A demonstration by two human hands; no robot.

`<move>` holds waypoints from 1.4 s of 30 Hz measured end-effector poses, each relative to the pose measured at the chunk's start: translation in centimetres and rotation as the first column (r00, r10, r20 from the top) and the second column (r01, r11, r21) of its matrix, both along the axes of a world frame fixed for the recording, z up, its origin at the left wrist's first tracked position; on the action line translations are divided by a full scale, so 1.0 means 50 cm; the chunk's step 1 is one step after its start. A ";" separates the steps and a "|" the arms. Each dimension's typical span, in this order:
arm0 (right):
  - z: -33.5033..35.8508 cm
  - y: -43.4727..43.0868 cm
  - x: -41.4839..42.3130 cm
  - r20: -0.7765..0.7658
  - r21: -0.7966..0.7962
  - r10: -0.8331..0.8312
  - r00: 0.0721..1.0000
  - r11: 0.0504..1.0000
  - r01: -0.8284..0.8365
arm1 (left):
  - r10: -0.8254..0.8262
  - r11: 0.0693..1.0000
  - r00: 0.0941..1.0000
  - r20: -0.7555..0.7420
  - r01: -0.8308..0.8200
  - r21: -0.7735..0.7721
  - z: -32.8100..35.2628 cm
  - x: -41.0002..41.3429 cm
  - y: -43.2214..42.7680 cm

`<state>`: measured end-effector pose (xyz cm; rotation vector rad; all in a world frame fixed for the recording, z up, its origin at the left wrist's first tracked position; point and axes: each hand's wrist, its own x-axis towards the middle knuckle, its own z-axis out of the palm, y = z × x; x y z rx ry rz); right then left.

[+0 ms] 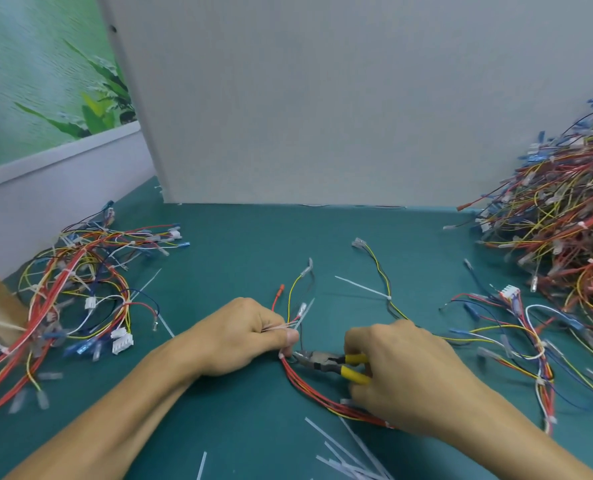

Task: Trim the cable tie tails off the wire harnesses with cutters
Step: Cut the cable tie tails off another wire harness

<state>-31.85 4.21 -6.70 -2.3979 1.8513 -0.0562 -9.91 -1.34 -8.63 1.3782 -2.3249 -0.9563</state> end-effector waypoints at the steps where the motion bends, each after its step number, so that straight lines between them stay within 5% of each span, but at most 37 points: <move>1: -0.002 0.000 0.003 -0.006 -0.004 0.000 1.000 1.000 0.000 | 0.003 1.000 1.000 0.007 -0.003 0.001 0.002 -0.001 0.000; 35: 0.008 0.029 0.069 -0.138 -0.006 0.080 0.987 0.997 -0.082 | 0.054 0.998 0.999 0.008 -0.054 0.036 0.003 -0.009 0.001; 39: 0.012 0.028 0.049 -0.152 -0.024 0.126 0.980 0.991 -0.131 | 0.078 0.997 0.986 -0.145 -0.077 0.013 0.001 0.003 -0.001; 42: 0.031 0.006 0.002 -0.096 -0.049 0.050 0.994 0.997 -0.055 | 0.213 0.977 0.857 -0.469 -0.183 0.109 0.004 0.003 -0.001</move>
